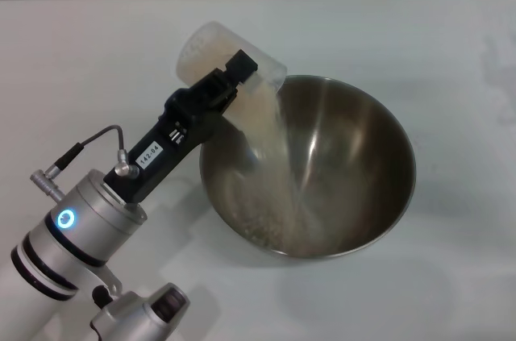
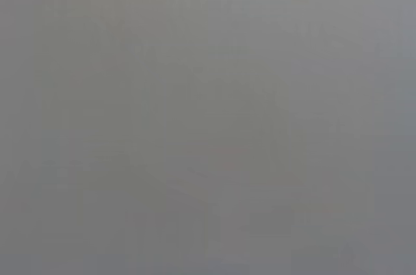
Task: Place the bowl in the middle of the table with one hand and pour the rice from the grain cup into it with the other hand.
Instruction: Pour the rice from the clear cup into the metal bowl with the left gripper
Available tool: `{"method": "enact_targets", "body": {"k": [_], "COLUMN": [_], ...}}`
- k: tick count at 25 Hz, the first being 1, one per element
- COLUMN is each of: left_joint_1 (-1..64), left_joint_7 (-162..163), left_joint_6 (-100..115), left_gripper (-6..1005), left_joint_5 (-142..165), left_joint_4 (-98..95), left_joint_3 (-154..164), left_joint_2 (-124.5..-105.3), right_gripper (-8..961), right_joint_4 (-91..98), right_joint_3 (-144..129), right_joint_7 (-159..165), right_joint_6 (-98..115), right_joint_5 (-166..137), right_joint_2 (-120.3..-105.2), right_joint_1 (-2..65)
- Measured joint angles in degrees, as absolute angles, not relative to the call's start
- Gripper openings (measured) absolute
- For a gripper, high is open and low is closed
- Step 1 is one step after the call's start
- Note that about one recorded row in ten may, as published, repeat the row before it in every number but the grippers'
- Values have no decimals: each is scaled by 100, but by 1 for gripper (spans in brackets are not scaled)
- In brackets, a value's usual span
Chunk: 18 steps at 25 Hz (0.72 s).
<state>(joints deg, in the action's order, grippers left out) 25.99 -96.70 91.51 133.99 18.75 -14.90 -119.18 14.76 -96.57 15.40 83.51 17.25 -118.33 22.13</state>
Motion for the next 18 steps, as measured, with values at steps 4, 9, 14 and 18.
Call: {"method": "enact_targets", "body": {"k": [4, 9, 14, 18], "left_joint_1": [2595, 2589, 2592, 2638], "left_joint_7": [-10033, -10376, -11251, -12004], "left_joint_6": [9098, 9034, 8926, 8893], "left_gripper": [28, 28, 28, 28], "left_joint_5": [13402, 13404, 13404, 13403], "left_joint_4": [1842, 1803, 1814, 1819], "left_joint_3": [-1436, -1385, -1350, -1313], "left_joint_2": [-11918, -11918, -11918, -11918], "right_gripper": [435, 435, 435, 435], "right_joint_4": [1472, 1464, 1380, 1310], "right_joint_3": [-9668, -9697, -9666, -9649], "right_joint_7": [1225, 1154, 1152, 1151], "right_joint_6": [8448, 8473, 8473, 8453], "right_joint_5": [1616, 1572, 1572, 1578], "right_joint_2": [-11885, -11900, -11900, -11901], "right_joint_1": [2200, 2181, 2222, 2266]}}
